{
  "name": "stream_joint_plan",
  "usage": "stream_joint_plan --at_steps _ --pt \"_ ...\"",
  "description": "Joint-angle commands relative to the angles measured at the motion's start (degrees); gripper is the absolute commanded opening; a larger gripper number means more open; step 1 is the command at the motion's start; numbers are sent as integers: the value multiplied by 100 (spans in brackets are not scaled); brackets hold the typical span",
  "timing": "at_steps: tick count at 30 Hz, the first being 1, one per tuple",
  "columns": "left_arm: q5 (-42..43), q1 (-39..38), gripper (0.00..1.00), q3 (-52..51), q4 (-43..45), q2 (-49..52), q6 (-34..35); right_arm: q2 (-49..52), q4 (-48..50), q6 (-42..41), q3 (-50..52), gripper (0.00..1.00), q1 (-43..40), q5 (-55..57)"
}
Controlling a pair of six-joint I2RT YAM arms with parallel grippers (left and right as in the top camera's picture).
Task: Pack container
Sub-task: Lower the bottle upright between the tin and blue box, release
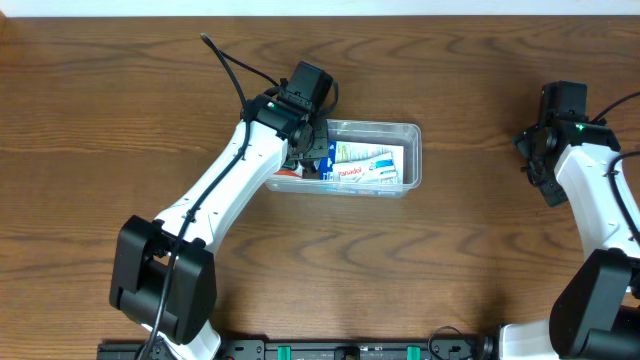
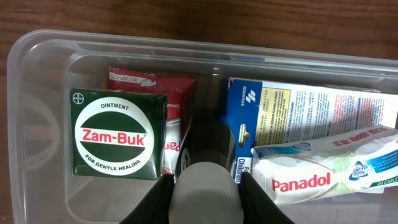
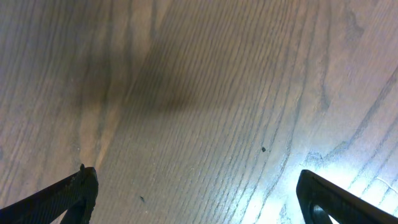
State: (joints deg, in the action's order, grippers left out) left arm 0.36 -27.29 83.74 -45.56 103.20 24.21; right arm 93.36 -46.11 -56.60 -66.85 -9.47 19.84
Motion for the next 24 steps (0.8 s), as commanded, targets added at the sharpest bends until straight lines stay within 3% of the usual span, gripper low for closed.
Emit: stream_joint_plan --at_steps 1,24 --pt "-107 -13 23 118 55 50 57 31 -13 -79 -4 99 -22 46" --pt "-107 -13 25 -179 306 212 57 31 -15 -79 -4 99 -22 46"
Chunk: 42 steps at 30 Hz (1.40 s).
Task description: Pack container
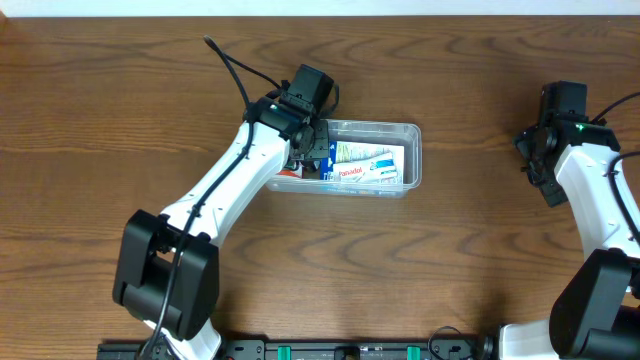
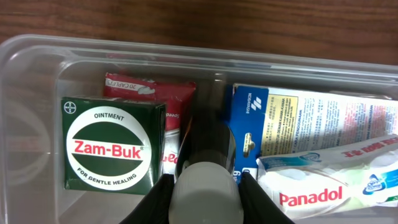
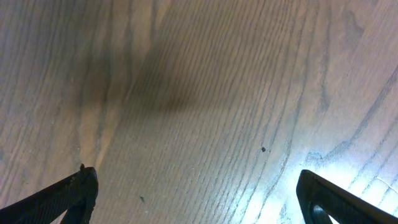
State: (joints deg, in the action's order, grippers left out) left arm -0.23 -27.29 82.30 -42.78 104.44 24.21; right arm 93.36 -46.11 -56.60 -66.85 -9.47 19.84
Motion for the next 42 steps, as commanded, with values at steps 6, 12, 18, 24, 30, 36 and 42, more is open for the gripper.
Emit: stream_joint_plan --at_steps 6,12,18,24,30,36,42 --pt "-48 -13 53 -35 28 105 57 31 -13 -79 -4 99 -22 46" --pt "-46 -13 58 -33 55 103 57 31 -13 -79 -4 99 -22 46" --pt "-44 -13 66 79 68 0 55 31 -13 -79 -4 99 -22 46" --pt "-46 -11 90 197 52 -518 -61 31 -13 -79 -4 99 -22 46" --pt "-50 -4 98 197 -448 -1602 -1189 31 -13 -79 -4 99 -22 46" --pt "-48 -2 98 197 -1329 -2817 -1821 31 -13 -79 -4 99 -22 46" --pt "-52 0 98 197 -2339 -3698 -1823 31 -13 -79 -4 99 -22 46"
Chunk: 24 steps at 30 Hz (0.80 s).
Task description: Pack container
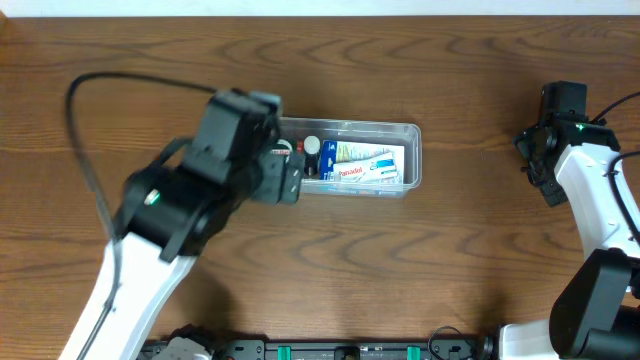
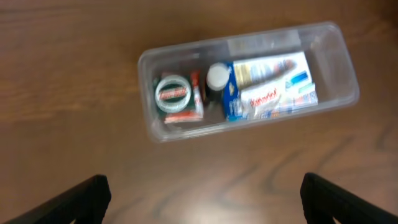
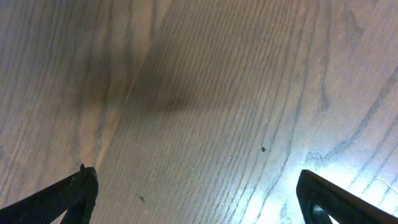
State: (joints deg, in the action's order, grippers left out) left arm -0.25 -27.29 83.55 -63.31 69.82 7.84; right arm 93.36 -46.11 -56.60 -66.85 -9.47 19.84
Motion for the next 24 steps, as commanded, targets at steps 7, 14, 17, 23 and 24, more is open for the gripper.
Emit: stream_joint_plan --at_steps 7,14,17,23,24 --pt "-83 -2 98 39 -2127 -741 -186 31 -13 -79 -4 99 -22 46" --pt "-435 -2 98 -483 -2175 -828 -184 31 -13 -79 -4 99 -22 46" --pt "-562 0 98 -957 -1714 -1038 -188 31 -13 -79 -4 99 -22 46" --pt "-831 308 98 -2450 -164 -1816 -275 31 -13 -79 -4 99 -22 46" --pt "-826 424 98 -2693 76 -1961 -273 31 -13 -79 -4 99 -22 46"
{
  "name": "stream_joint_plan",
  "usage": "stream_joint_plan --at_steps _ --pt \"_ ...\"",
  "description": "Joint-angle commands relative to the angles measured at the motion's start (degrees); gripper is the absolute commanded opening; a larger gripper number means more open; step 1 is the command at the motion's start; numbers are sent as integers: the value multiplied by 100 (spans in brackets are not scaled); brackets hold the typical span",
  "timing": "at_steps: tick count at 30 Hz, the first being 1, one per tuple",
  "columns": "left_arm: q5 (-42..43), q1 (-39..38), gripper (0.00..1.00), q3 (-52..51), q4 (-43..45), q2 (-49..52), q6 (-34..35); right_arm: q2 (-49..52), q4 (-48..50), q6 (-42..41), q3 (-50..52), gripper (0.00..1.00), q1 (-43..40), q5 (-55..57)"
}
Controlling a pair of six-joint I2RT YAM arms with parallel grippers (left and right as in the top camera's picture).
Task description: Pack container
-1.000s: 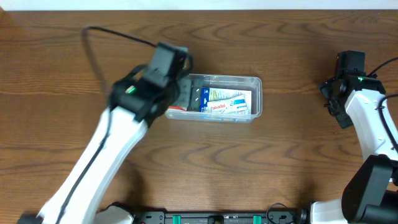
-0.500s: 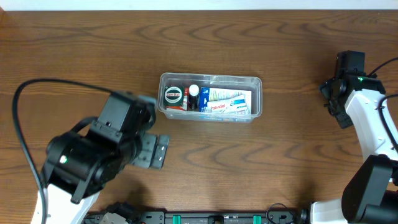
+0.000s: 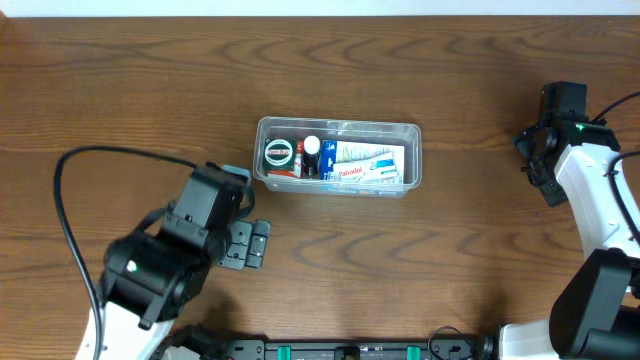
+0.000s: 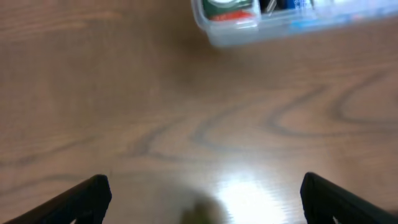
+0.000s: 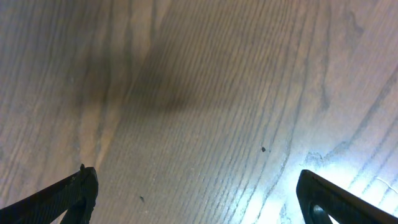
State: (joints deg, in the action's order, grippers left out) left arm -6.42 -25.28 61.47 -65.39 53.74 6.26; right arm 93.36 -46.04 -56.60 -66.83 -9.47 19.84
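Note:
A clear plastic container (image 3: pixel 412 136) lies on the wooden table at centre back. It holds a green Zam-Buk tin (image 3: pixel 277 155), a red pack, a dark bottle with a white cap (image 3: pixel 312 147), a blue box and a Panadol pack (image 3: pixel 372 170). My left gripper (image 3: pixel 252 244) stands open over bare table, in front and to the left of the container. In the left wrist view the container's corner (image 4: pixel 231 30) shows at the top edge. My right gripper (image 5: pixel 199 199) is open over bare wood at the far right.
The right arm (image 3: pixel 585 170) stands at the table's right side. A black cable (image 3: pixel 75 190) loops from the left arm at the left. The brown table (image 3: pixel 450 260) ends near the top of the overhead view.
My left arm has drawn back from beside the container's left end to the near left of the table, gripper still open. The right arm has not moved.
My left gripper was shut on the white-capped bottle inside the container, between the Zam-Buk box and the blue box, and stayed so. Then it was open and above the container, the bottle left standing inside. Now it is well clear, near the front left.

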Motion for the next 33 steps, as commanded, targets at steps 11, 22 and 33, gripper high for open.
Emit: stream_joint_plan --at_steps 11,22,33 --pt "-2 1394 98 -2833 2223 -1987 -109 31 -20 -79 -7 99 -22 46" --pt "44 1836 98 -4192 3447 -3552 -109 31 -20 -79 -7 99 -22 46" --pt "149 2140 98 -4944 4809 -4363 -109 31 -20 -79 -7 99 -22 46"
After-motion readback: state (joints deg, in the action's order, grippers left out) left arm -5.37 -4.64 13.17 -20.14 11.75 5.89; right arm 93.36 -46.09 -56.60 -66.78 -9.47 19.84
